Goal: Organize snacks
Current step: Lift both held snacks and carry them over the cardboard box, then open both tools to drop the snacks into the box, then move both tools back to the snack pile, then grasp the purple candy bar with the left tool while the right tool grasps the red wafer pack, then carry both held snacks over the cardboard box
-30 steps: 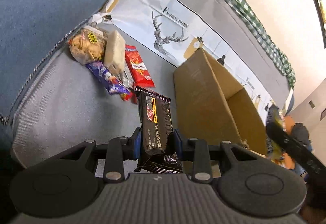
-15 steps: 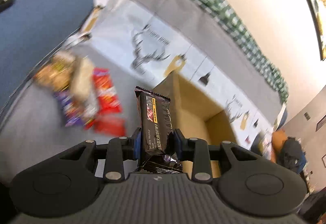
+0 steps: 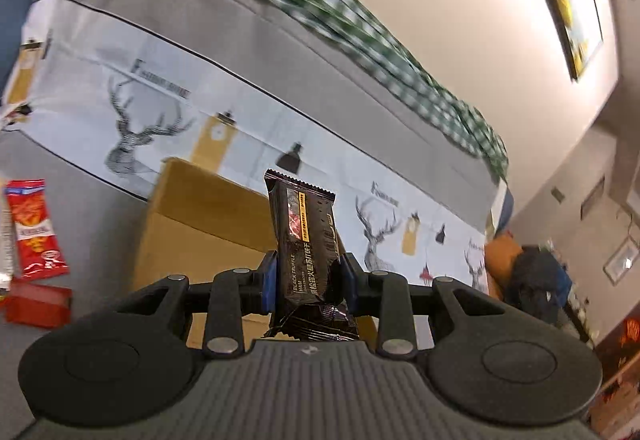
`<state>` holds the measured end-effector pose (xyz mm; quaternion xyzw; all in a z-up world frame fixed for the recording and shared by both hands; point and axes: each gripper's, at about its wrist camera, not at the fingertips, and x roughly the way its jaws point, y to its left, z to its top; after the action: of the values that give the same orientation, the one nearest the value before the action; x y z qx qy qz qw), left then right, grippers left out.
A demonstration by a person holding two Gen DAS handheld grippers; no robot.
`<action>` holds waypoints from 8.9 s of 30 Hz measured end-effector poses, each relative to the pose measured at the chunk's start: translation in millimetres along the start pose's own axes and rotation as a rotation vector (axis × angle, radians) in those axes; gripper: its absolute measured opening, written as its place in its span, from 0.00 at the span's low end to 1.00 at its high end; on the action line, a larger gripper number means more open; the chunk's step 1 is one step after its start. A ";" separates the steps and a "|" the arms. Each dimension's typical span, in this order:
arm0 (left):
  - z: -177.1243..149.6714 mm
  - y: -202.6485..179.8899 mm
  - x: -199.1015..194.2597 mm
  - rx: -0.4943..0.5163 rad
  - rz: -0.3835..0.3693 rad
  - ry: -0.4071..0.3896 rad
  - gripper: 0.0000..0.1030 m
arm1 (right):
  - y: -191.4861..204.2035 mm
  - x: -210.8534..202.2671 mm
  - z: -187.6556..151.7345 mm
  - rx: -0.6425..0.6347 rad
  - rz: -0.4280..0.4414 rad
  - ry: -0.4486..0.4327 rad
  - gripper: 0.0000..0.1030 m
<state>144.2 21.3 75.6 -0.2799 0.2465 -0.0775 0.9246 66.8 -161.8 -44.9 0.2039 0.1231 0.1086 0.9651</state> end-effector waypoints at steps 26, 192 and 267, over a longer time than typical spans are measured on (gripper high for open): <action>2.4 -10.7 9.3 0.035 -0.013 0.057 0.37 | 1.4 13.9 -3.2 -0.005 -0.041 0.048 0.12; -85.4 239.6 -83.8 -0.014 0.380 0.436 0.32 | 176.3 37.8 -175.9 -0.619 0.296 0.654 0.55; -17.8 59.2 -33.3 -0.004 0.035 0.083 0.17 | 33.2 53.9 -8.5 -0.016 -0.042 0.098 0.55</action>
<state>106.7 71.4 43.6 -0.2737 0.2896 -0.0724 0.9143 110.1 -115.0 -48.9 0.1880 0.1734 0.0992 0.9616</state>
